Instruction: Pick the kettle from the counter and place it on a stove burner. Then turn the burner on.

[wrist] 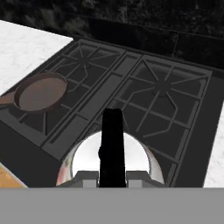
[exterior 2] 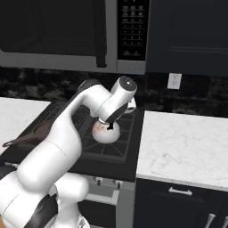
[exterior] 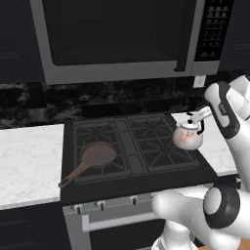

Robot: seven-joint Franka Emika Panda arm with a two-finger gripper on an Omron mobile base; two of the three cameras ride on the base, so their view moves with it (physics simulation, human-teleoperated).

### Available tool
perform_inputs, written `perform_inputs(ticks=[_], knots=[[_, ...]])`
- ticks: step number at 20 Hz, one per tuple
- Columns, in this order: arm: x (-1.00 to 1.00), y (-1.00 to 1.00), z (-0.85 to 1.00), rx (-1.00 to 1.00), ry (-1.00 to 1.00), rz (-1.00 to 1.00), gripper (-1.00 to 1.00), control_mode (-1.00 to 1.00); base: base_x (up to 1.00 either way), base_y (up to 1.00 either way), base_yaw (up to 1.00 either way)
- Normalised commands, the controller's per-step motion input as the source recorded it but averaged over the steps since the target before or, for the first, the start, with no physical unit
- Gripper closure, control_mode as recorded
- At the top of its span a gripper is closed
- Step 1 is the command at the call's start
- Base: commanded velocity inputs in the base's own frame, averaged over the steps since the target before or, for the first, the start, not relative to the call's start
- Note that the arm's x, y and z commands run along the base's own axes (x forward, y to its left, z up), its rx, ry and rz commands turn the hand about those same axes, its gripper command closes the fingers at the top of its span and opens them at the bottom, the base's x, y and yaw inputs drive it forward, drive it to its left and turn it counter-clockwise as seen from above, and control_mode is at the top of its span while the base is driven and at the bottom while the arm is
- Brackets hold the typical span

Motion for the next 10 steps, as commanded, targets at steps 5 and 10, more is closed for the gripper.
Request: perform_inputs(ticks=[5, 10], knots=[[0.01, 0.45, 0.0, 0.0, 0.0, 0.03, 1.0, -1.0, 0.0, 0.0, 0.0], [0.12, 0.27, 0.0, 0.0, 0.0, 0.0, 1.0, -1.0, 0.0, 0.0, 0.0]])
